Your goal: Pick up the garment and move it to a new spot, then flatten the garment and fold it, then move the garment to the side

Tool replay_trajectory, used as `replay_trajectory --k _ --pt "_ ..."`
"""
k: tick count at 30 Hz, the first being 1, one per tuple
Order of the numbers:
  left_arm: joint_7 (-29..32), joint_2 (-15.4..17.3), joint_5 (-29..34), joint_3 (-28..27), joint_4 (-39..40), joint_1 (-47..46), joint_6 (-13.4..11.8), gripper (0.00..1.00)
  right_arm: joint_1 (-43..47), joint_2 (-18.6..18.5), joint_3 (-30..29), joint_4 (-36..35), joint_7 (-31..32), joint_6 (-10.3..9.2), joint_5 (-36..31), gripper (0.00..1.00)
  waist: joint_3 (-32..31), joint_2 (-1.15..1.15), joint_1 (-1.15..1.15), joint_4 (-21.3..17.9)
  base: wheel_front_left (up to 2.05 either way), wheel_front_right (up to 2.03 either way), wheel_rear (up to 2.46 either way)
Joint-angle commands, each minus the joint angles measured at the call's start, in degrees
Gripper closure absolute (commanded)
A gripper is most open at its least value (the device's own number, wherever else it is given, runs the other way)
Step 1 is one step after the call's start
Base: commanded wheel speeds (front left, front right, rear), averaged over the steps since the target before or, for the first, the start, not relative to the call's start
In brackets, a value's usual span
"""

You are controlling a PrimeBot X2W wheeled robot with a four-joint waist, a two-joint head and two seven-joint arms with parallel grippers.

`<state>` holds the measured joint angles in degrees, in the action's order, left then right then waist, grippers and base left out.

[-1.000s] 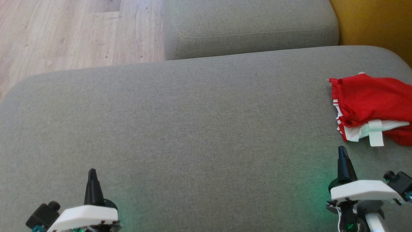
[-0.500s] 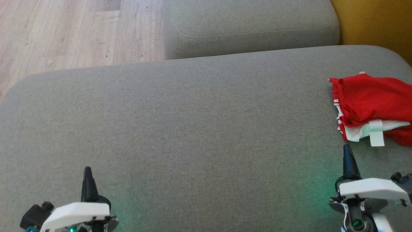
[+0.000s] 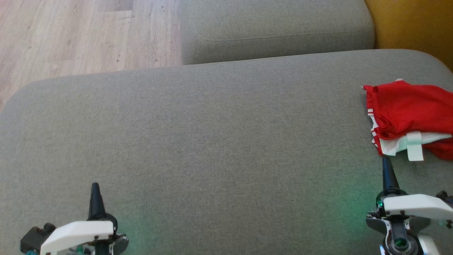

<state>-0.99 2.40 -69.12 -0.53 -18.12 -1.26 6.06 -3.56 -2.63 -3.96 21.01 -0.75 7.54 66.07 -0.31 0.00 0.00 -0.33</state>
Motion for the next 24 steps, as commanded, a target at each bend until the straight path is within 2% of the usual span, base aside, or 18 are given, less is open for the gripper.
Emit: replay_trajectory --k 1,24 --pt "0.51 0.32 -1.28 -2.03 2.15 -3.30 0.46 1.00 -2.72 -0.21 0.59 -2.46 0.47 -0.04 1.58 1.00 0.02 0.00 0.00 0.01 0.00 0.00 0.00" --pt "4.40 0.41 -13.44 -4.23 3.21 -4.21 1.00 1.00 -2.67 -0.23 -1.17 -4.99 4.25 -0.05 15.27 1.00 0.28 0.00 0.00 0.19 0.00 0.00 0.00"
